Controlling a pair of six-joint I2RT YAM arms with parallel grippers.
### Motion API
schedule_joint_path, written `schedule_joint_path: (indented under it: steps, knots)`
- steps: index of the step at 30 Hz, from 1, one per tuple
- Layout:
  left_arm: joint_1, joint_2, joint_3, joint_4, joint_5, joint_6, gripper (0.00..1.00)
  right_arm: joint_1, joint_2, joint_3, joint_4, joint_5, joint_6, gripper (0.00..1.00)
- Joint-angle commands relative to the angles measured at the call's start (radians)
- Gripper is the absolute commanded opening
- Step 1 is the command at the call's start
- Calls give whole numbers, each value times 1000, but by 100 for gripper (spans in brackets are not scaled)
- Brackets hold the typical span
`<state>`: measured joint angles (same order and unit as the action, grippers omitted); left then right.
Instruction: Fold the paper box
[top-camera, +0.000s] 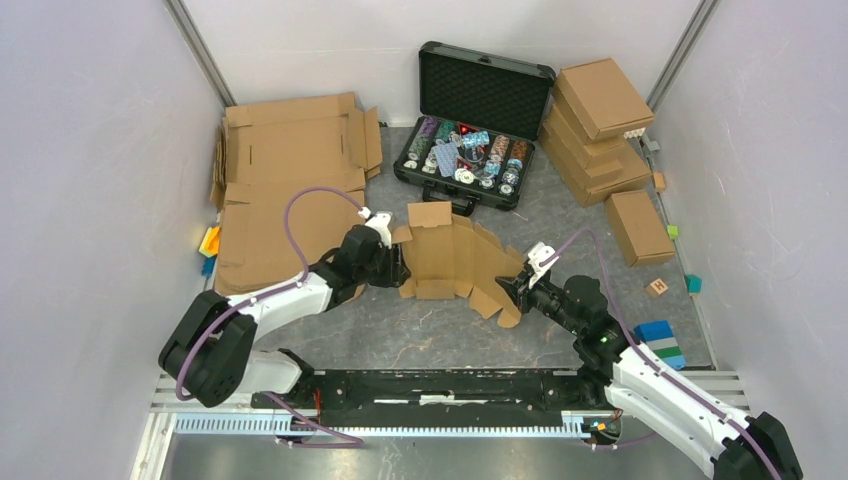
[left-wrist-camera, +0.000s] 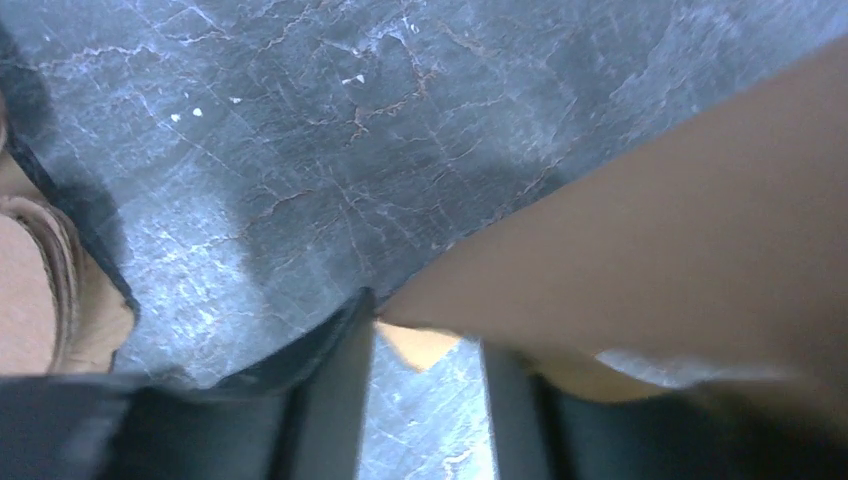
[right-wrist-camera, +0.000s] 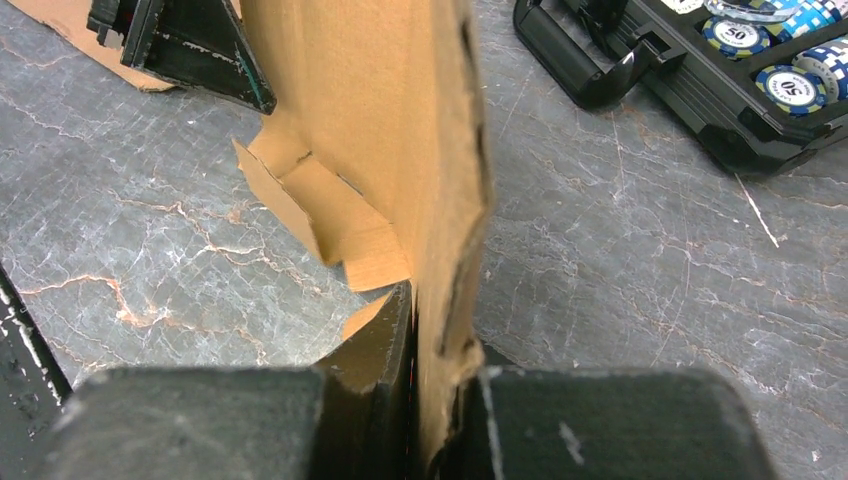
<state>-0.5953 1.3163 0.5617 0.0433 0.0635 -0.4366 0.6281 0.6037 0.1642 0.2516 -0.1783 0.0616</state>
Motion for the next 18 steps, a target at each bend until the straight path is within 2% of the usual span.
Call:
schedule_joint_path:
  steps: [1,4,5,8,10,13,18]
  knots:
    - [14,0,34,47,61,69,37,5,-8,24,19,37,-25,13]
    - [13,-50,23,54,82,74,17,5,0,31,17,65,-18,27]
    - [14,-68,19,56,89,68,12,5,5,37,13,75,-8,39]
    - [12,-108,12,65,118,40,3,5,26,60,-2,103,19,57]
    - [12,-123,6,72,140,17,2,5,43,65,-1,114,42,72]
    - [12,-138,-4,102,186,-26,2,5,86,47,43,84,85,84]
    - [11,-125,-16,125,215,-66,2,5,176,37,98,110,164,92]
